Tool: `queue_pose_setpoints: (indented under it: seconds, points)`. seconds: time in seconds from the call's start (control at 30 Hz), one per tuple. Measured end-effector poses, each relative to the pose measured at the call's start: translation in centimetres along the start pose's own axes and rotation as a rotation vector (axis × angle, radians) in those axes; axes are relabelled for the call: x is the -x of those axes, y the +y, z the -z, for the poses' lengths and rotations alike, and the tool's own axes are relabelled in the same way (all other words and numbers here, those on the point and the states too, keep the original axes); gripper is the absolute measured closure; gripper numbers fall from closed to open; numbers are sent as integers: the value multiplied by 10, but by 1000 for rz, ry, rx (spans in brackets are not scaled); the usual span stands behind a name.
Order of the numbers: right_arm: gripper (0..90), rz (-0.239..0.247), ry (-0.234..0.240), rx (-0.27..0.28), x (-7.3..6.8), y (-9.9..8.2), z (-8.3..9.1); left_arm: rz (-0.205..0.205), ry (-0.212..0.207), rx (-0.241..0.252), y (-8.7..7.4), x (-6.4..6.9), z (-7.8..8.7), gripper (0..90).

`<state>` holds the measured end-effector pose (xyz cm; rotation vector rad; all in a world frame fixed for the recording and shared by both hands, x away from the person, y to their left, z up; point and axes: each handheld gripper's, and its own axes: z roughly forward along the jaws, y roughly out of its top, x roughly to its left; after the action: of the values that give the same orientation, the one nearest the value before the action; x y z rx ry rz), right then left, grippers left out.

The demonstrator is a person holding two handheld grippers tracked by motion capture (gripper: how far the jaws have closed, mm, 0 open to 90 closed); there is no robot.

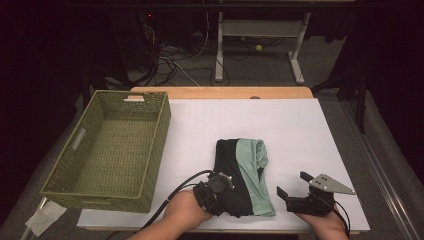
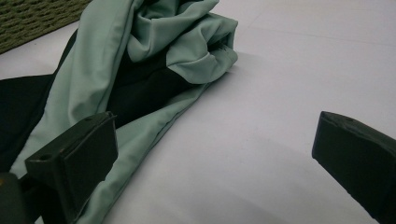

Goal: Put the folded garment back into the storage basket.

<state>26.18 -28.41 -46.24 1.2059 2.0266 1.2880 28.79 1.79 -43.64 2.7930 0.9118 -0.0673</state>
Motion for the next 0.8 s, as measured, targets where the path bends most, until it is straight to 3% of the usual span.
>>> queue_pose_setpoints:
  seconds: [0.27,0.37,0.8]
  points:
    - [7,4,2,-4,-1,0,-1,-30,-28,-2,1,1,1,733]
    - [8,6,4,-3,-1,0,-1,-48,-28,-1,0,1,1,746]
    - [7,11,4,-3,0,0,-2,-45,-40,10,-3,0,5,777]
